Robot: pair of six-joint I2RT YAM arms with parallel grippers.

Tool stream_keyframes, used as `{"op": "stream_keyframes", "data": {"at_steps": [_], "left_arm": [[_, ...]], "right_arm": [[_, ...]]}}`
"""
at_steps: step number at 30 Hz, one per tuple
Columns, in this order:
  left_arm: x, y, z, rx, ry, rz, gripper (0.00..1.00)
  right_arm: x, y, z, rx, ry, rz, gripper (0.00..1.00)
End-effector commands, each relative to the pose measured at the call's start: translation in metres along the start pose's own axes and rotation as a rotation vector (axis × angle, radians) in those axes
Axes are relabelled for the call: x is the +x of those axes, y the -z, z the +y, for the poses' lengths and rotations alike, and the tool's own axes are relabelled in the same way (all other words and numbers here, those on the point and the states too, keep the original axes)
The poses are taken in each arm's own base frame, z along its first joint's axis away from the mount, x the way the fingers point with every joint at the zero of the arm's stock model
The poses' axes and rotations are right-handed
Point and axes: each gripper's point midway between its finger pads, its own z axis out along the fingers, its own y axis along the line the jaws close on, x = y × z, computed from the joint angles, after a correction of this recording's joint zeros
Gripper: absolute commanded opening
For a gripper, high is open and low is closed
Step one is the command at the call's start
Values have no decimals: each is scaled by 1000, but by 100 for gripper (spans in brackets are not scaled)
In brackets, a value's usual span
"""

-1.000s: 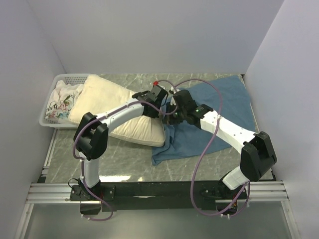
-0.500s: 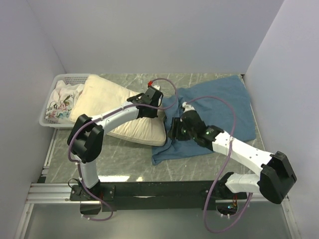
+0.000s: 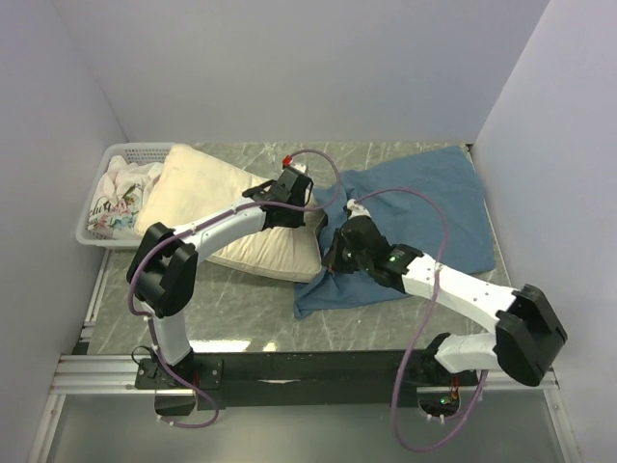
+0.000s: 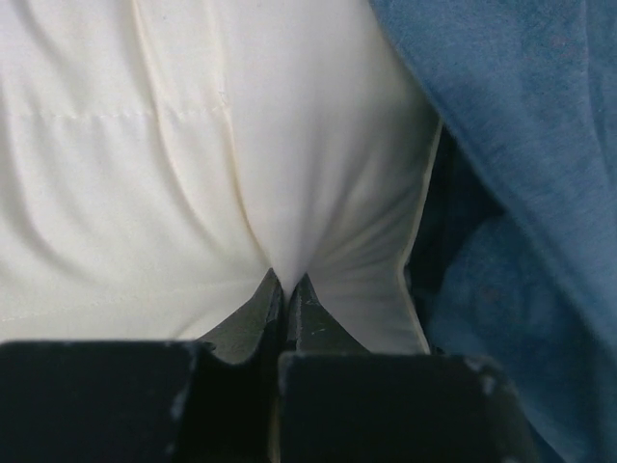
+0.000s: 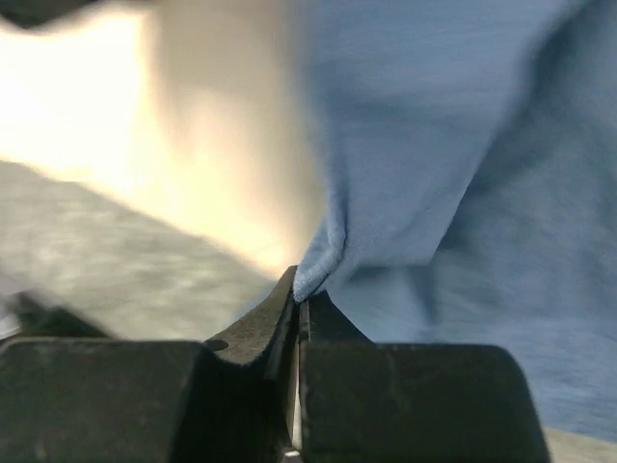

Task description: Put the pillow into the pillowcase

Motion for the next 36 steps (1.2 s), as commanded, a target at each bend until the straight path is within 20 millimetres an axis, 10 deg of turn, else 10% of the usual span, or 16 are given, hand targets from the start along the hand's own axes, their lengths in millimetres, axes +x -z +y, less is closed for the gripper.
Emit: {"op": "stream_keyframes", "data": {"at_steps": [1,6,13,16,24,30,36], "left_arm": [[-28,13,-18,72,78,-81,1],[-40,18,-42,150,166,-93,1],[-40,21,-80,247,316,-102,1],[-33,22,-75,235,310,-96,24],[-34,59,3,-30,247,-194,89],[-30,86,85,-298,260,-259,99],[17,29,95,-342,126,-94,99]], "right_arm": [[-46,54,78,-239,18,-115,0],[-56,61,95,-274,32,-106,0],[-50,24,44,-166,-23,-77,0],[-40,11,26,-123,-27,-53,0],[-26,-7,-2,-50,-8,-26,0],[-18,7,-20,-1,18,-42,0],[-33,33,-18,-4,49,-104,21]]}}
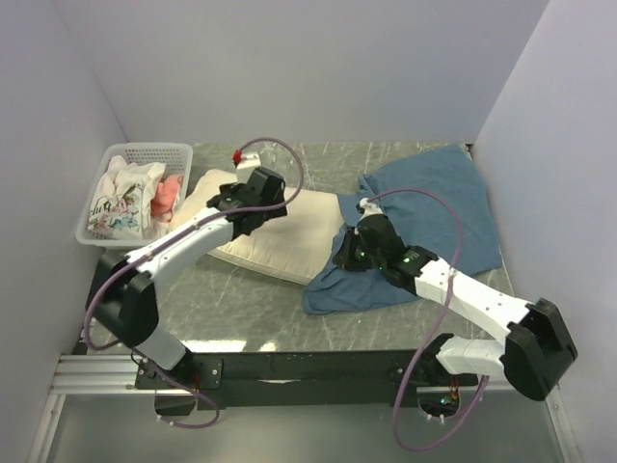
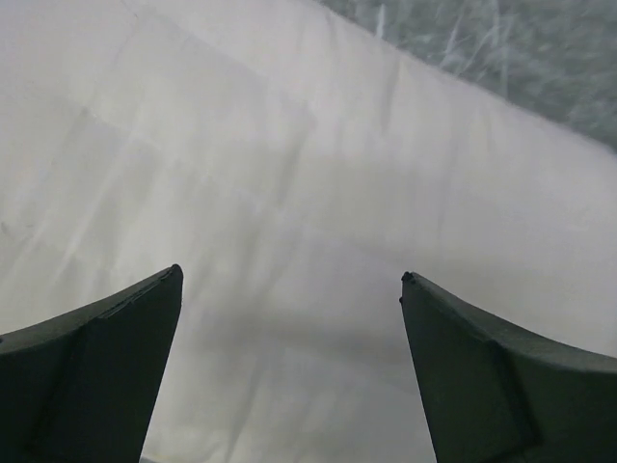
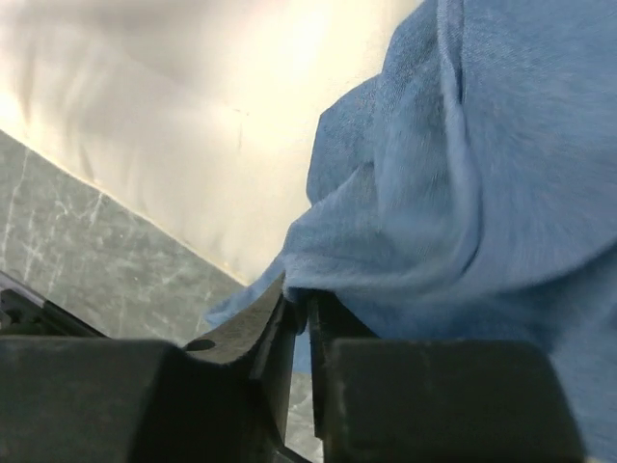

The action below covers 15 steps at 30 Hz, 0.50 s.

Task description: Put the pillow into the pillowcase

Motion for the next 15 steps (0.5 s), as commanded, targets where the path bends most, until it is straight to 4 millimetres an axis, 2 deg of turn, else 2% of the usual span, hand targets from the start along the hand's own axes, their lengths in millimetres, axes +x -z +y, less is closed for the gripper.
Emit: {"op": "stream_keyframes", "data": {"at_steps": [1,2,3,4,5,7,8,9,10,11,12,13,14,15], "left_arm": [[79,-45,1,10,-171,174,99],[89,-50,-5,38,-171,195,99],[98,-56,-7,49,-163,212,97],[113,-64,-7,51,-164,235,89],[124,-65,-11,73,-152,261,60],[143,-64,-15,97,-138,281,26],[148,-62,-16,99,-137,278,1],[147,-55,-18,108,-128,264,1],[158,-48,-19,117,-118,264,1],[162,-42,-19,123,-112,264,1],[168,-34,-14,131,-103,267,1],[173,-25,-20,154,-82,269,1],[176,-20,-21,162,-68,266,1],[180,-13,-16,166,-60,265,1]], "right_arm": [[-22,22,2,4,42,-83,25],[-27,25,3,7,47,-91,31],[-31,27,2,13,46,-95,34],[-33,28,1,21,53,-97,37],[-40,31,2,29,55,-107,42],[-53,35,-4,53,56,-128,48],[-65,39,-4,67,51,-150,52],[-75,42,-11,91,45,-170,54],[-82,41,-14,113,42,-178,56],[-96,46,-11,121,44,-202,59],[-105,40,-20,169,46,-206,60],[-107,39,-23,191,50,-190,61],[-125,43,-13,183,55,-218,61],[-129,33,-18,219,69,-205,61]]}}
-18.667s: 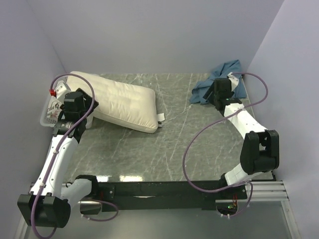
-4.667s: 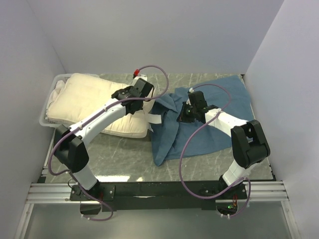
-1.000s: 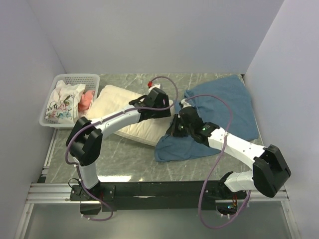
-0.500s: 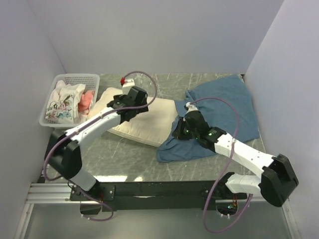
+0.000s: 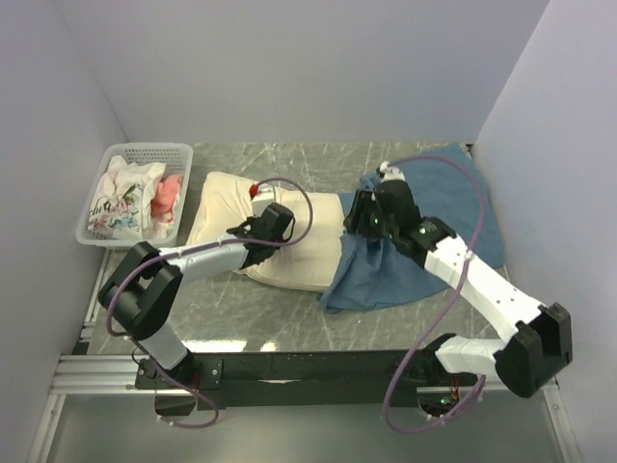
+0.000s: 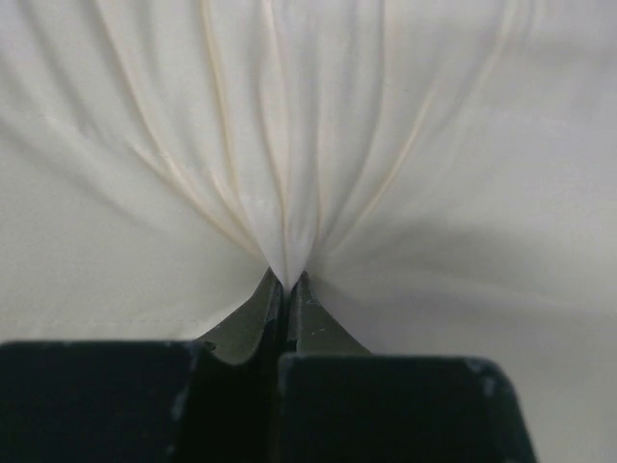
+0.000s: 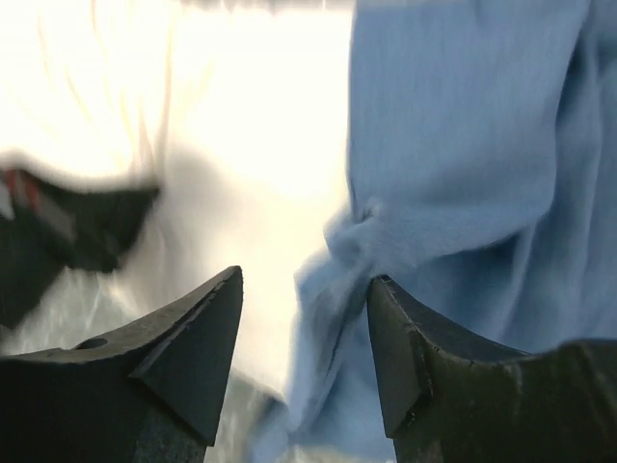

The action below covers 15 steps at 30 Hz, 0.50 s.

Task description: Put the pillow into the pillowcase

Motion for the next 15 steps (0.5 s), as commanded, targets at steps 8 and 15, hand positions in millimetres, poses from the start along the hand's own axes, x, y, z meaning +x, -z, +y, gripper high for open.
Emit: {"op": "stream_keyframes", "data": {"at_steps": [8,15], "left_arm": [[112,60,-19,142,61,191,1],[119,60,-20,158,101,191,1]], "right_arm": [[-45,-34,-35,260,108,2,63],[26,-13,-41,206,170,111,56]]}}
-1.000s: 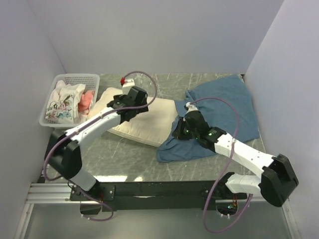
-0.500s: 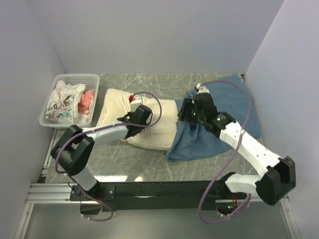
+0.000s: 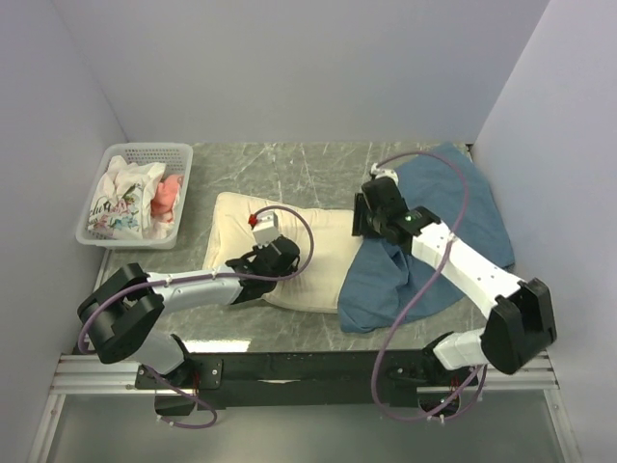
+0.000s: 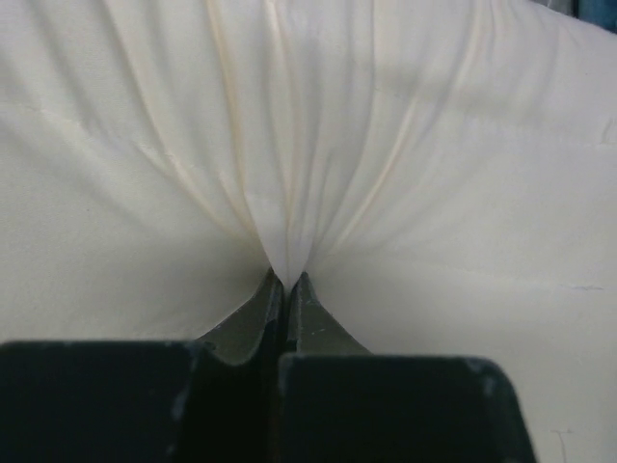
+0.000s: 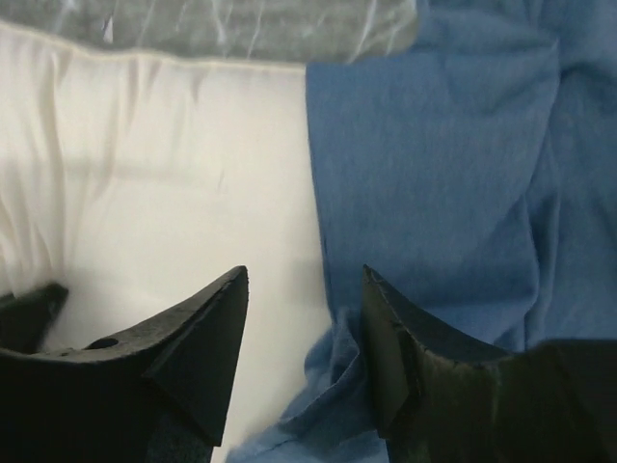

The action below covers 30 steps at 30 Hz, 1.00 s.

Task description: Put the pillow into the pillowcase

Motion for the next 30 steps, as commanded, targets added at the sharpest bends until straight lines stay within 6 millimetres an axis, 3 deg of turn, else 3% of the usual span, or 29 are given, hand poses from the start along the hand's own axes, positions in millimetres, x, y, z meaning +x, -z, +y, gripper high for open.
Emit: {"op": "stream_keyframes", "data": {"at_steps": [1,2,3,5,6,8,10,11,13,14,15,17,18,20,21,22,23,25,26,30], "left_arm": [[62,8,28,-43,-64,216,1],[64,8,28,-38,-65,220,1],[63,8,27,-32,-64,221,1],[65,8,23,-16,-57,226,1],[65,7,22,-10,-60,227,1],[66,7,20,1,-58,231,1],[66,7,18,8,-60,231,1],[66,7,16,16,-58,231,1],[65,7,14,27,-56,232,1],[64,8,11,35,-56,232,1],[64,7,11,36,-56,233,1],[63,8,8,44,-54,232,1],[62,9,7,47,-54,234,1],[58,10,4,53,-51,226,1],[56,11,3,55,-51,223,1],[55,12,3,55,-51,221,1],[53,13,0,61,-52,221,1],[50,14,-2,66,-46,217,1],[50,15,-3,71,-44,217,1],[46,17,-6,82,-42,212,1]], "right_arm": [[43,20,-2,-9,74,32,55],[52,35,11,-52,79,8,55],[72,35,7,-46,91,26,55],[85,50,13,-75,57,11,50],[106,53,15,-87,86,41,43],[121,62,15,-111,64,53,30],[139,66,6,-106,70,81,25],[136,73,5,-120,38,58,27],[116,82,-2,-95,9,-20,46],[102,87,-5,-85,8,-60,51],[74,98,0,-91,-15,-116,56],[45,93,-5,-43,-3,-141,58],[17,97,2,-53,-23,-181,57],[1,69,-6,6,0,-126,55],[-19,67,-3,6,-7,-152,54],[-26,60,-7,39,11,-145,54],[-26,41,-12,82,22,-101,53],[-39,30,-9,87,49,-100,54],[-32,13,-8,91,64,-47,54],[-17,-21,-16,147,88,35,56]]}}
